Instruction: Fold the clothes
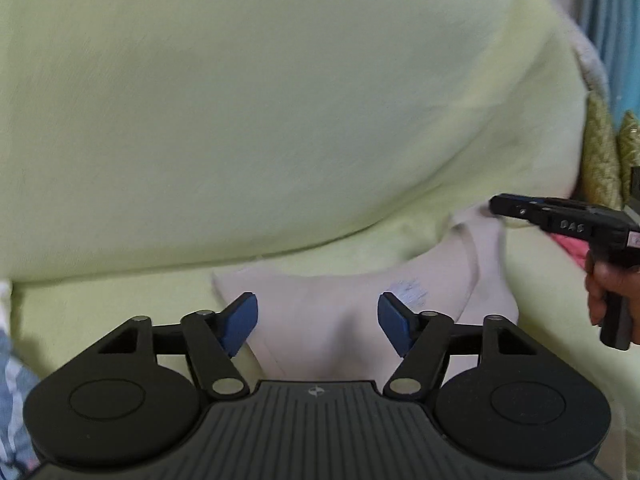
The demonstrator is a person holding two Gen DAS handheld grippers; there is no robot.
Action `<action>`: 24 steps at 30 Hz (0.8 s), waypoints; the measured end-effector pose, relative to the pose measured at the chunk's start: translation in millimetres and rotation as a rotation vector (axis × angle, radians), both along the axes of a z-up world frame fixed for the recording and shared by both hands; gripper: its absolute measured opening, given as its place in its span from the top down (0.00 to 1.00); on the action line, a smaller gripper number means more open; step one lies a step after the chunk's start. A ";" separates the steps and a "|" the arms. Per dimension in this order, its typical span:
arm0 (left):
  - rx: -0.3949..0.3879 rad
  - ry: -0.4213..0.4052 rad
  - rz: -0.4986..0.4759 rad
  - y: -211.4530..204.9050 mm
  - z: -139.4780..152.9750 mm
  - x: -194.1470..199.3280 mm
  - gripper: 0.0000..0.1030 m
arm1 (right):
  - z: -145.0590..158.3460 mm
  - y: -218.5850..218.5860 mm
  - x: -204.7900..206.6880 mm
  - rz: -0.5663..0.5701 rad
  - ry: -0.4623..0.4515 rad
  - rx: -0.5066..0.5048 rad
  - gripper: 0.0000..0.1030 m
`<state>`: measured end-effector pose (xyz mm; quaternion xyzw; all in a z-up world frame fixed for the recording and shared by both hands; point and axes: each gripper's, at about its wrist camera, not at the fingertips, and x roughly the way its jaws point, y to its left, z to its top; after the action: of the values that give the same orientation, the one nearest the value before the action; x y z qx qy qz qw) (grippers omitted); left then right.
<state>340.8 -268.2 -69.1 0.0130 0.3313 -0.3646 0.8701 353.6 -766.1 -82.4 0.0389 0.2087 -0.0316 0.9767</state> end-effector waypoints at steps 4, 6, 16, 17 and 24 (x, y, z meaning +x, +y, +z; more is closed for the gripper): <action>0.002 0.051 0.004 30.2 -8.0 -27.2 0.36 | -8.6 -0.7 -45.3 0.049 0.039 0.048 0.72; 0.003 0.077 0.006 45.3 -12.0 -40.9 0.36 | -13.5 -0.4 -79.6 0.100 0.083 0.039 0.67; 0.058 0.233 -0.225 78.2 -18.3 -172.1 0.35 | -53.3 -27.5 -267.1 0.095 0.283 0.289 0.48; 0.077 0.246 -0.249 77.5 -19.2 -184.4 0.35 | -59.4 -29.5 -272.7 0.103 0.302 0.311 0.48; 0.246 0.339 -0.283 69.8 -33.6 -239.5 0.38 | -76.6 -23.7 -275.5 0.169 0.358 0.240 0.48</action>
<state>101.3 -198.4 -102.6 0.1039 0.5095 -0.4367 0.7341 78.1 -789.8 -159.0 0.1310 0.3835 0.0690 0.9116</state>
